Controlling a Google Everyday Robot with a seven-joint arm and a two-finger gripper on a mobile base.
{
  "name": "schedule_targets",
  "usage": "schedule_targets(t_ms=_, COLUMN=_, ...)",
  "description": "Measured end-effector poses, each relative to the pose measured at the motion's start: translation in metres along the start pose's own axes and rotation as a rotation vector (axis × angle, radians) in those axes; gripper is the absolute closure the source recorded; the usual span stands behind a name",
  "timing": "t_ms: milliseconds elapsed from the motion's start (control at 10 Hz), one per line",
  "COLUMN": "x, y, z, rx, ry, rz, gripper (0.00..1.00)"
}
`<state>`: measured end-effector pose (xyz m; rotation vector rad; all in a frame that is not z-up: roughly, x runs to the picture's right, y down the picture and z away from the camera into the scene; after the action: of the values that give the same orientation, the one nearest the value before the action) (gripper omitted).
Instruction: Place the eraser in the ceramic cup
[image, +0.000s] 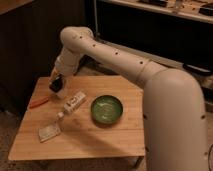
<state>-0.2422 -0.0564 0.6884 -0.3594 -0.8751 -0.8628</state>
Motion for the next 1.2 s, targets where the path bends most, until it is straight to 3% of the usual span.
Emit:
schedule_targets(t_ms=100, x=0.0, y=-0.031, z=0.0, rx=0.026, ry=-0.03, rz=-0.01, gripper=1.0)
schedule_targets(t_ms=300, x=-0.001, y=-0.067, z=0.002, rx=0.073, ry=-0.086, rz=-0.019, gripper=1.0)
schedule_targets(t_ms=500, x=-0.002, y=-0.093, z=-0.004, rx=0.18, ry=-0.187, rz=-0.018, gripper=1.0)
schedule_targets(t_ms=600, x=-0.002, y=-0.097, z=-0.011, rx=0.259, ry=-0.243, rz=-0.009, gripper=1.0)
schedule_targets(t_ms=800, x=0.0, y=-0.09, z=-0.024, rx=0.367, ry=-0.311, rz=0.016, gripper=1.0)
schedule_targets(t_ms=1200, x=0.013, y=-0.072, z=-0.031, rx=0.407, ry=-0.349, rz=0.075, gripper=1.0)
